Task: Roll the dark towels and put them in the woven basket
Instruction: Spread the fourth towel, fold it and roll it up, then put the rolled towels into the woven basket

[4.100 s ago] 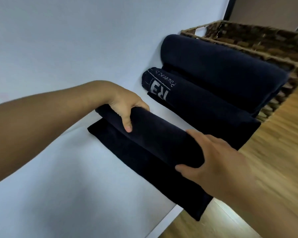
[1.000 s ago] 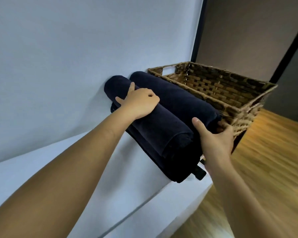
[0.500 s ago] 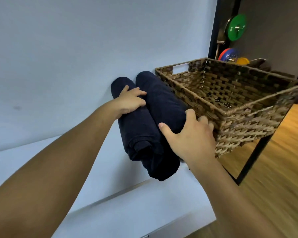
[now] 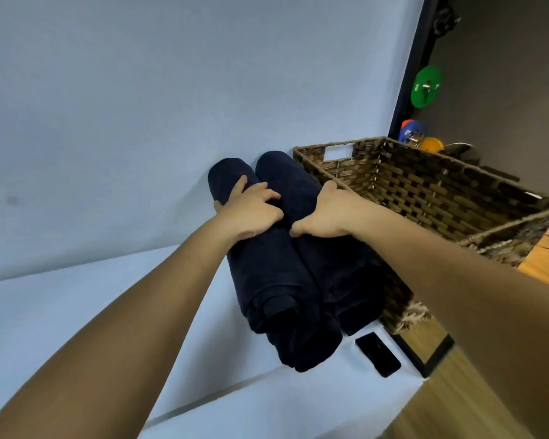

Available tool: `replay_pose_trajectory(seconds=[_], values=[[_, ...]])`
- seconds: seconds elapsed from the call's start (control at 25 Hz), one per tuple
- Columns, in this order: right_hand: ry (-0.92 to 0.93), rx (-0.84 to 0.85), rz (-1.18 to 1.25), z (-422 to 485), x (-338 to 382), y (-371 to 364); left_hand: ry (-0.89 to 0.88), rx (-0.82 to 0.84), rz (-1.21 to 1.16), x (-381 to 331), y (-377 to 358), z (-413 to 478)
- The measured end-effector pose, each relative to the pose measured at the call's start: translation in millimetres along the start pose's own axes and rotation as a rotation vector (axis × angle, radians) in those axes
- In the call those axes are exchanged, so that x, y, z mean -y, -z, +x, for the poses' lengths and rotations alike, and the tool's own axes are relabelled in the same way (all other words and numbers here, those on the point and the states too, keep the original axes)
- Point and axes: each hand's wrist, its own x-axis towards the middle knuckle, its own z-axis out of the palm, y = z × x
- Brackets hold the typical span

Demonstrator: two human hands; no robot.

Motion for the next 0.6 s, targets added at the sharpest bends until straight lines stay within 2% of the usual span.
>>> replay_pose_trajectory(seconds=[0.08, 0.4, 0.6], values=[[-0.029, -0.017, 0.073, 15, 9, 2, -0.013, -0.009, 0.003, -1, 0, -2], [-0.054, -0.063, -0.094, 34, 31, 1, -0.04, -0.015, -0.033, 0, 1, -5], [0.064, -0.149, -0.252, 23, 34, 25, -0.041, -0.07, -0.124, -2, 1, -8]])
